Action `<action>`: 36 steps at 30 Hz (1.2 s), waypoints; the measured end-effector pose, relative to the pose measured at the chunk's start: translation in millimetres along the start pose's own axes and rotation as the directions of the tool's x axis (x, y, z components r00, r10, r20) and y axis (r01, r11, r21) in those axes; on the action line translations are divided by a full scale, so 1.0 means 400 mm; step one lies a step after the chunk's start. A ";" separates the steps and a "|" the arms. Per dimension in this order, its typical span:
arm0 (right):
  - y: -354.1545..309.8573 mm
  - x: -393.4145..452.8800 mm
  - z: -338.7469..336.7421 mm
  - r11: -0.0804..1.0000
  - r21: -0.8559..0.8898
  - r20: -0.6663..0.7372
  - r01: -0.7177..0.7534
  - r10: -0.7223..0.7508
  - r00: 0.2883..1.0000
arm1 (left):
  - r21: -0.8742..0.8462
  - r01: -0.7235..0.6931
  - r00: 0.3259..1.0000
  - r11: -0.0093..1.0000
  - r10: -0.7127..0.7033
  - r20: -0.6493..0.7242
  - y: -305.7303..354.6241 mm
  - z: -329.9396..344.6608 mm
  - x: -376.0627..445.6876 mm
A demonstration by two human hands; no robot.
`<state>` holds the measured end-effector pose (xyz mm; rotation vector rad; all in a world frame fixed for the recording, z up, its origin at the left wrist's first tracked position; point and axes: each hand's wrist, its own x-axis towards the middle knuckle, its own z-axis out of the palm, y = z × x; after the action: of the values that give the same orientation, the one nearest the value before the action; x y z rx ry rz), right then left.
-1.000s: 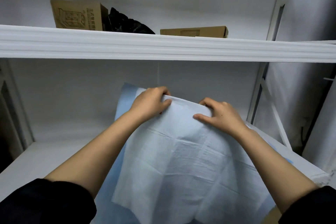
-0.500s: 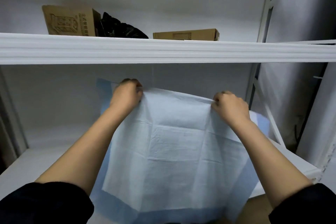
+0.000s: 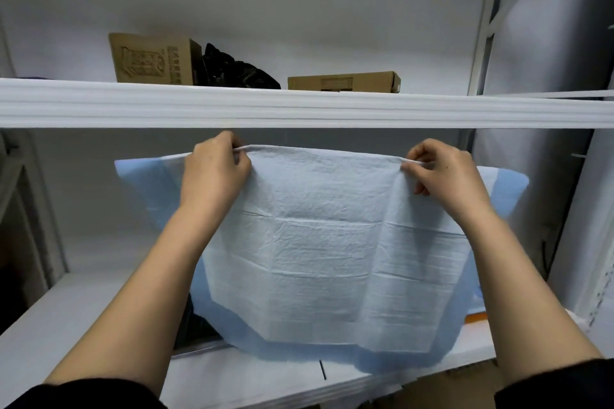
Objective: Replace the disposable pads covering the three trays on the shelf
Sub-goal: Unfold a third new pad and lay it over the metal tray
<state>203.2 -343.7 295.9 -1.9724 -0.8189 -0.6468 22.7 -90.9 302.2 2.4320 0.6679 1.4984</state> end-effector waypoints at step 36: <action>0.136 -0.121 0.223 0.832 -0.329 -0.313 0.447 -0.543 0.779 | 0.025 -0.395 0.905 0.918 0.394 -0.161 -0.139 0.242 -0.198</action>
<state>223.9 -301.8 190.8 -1.7284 -1.0520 -1.4726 63.1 -74.4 172.6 2.5669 0.1927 1.8575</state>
